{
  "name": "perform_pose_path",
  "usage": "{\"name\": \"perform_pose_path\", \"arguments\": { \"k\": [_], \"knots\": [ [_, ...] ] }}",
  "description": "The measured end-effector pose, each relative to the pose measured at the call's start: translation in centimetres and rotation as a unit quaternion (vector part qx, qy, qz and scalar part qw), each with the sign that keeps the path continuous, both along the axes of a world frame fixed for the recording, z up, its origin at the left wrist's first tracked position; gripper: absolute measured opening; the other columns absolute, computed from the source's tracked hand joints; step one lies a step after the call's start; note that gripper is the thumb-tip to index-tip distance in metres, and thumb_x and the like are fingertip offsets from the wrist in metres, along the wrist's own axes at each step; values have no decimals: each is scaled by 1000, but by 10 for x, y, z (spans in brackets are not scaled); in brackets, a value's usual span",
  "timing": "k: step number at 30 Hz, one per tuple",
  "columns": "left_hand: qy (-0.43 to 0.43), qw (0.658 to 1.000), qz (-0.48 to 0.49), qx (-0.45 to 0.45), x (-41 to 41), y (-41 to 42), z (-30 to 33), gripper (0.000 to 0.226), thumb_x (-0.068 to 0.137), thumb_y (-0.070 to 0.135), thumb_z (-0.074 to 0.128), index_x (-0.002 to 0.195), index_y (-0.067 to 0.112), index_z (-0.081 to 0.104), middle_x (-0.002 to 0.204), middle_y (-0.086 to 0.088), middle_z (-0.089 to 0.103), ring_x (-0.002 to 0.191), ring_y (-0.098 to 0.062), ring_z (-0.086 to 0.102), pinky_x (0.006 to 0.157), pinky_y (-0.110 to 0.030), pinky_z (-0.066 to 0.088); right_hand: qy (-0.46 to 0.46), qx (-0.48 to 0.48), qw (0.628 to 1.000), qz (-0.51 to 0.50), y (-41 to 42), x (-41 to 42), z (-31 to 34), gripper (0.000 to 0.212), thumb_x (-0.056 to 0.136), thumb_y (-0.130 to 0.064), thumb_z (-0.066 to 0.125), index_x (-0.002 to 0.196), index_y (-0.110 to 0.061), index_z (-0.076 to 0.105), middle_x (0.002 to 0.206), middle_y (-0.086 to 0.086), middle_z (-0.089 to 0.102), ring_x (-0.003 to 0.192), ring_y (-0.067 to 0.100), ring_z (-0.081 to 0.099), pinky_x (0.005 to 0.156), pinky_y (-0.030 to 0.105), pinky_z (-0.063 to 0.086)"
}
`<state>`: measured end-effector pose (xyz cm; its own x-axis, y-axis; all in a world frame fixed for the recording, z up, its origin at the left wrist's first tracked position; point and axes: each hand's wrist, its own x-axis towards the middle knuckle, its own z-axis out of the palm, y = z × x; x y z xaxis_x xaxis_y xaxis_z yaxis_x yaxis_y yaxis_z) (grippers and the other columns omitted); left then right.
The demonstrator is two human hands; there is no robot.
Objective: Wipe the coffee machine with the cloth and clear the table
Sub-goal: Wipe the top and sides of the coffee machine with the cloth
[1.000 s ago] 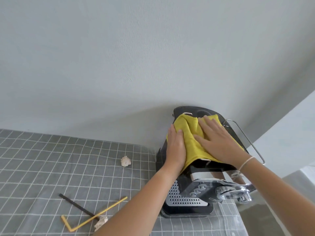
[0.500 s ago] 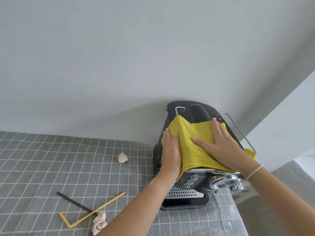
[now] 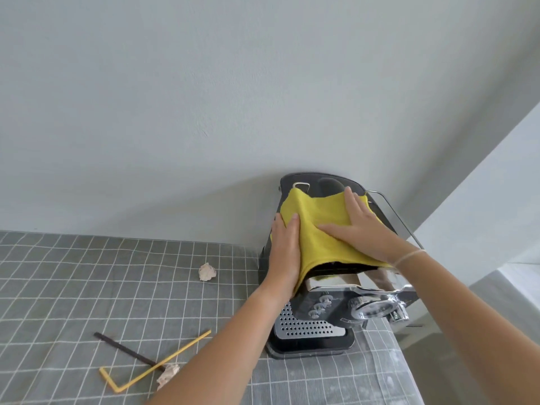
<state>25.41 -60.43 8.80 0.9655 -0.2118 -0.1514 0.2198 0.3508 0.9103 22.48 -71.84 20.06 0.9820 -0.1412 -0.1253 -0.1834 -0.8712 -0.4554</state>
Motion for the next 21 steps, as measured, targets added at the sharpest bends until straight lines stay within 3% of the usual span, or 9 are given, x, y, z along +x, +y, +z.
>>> {"name": "perform_pose_path", "arguments": {
  "k": [2,5,7,10,15,21],
  "knots": [
    [-11,1000,-8,0,-11,0,-4,112,50,99,41,148,50,20,162,11,22,150,-15,23,121,-52,21,69,72,995,-10,-6,-20,5,111,69,-66,60,146,-31,-13,158,-9,-7,146,17,-1,118,39,8],
    [-25,1000,-5,4,-17,-2,-8,122,45,100,39,151,45,14,164,10,18,151,-15,20,122,-51,19,42,-41,998,-39,-6,-29,-7,114,67,-71,54,147,-23,-10,159,-5,-5,146,23,4,118,43,10],
    [-29,1000,2,2,-11,-4,-8,113,50,98,40,149,47,20,162,8,23,150,-17,22,121,-52,21,21,-81,996,-38,-4,-20,-11,109,71,-67,53,147,-17,-6,159,-3,-2,146,22,5,118,42,10],
    [1,1000,12,-2,3,-3,-10,90,63,88,44,143,48,31,158,4,33,146,-21,32,119,-54,25,12,-52,998,-23,-3,5,-11,107,72,-65,57,148,-17,-2,158,-2,6,145,23,10,118,41,14],
    [30,999,19,9,24,-2,7,75,65,73,39,125,30,53,132,-5,58,123,-26,56,110,-53,39,-18,-42,999,-21,-1,43,-11,107,71,-65,59,148,-14,5,157,1,9,145,21,13,118,41,17],
    [9,1000,15,13,21,-2,6,72,69,71,40,132,37,46,136,-1,54,125,-24,54,110,-53,39,-44,-90,994,39,-1,23,-14,98,76,-61,55,147,-10,9,156,-1,10,145,19,10,119,35,12]
  ]
}}
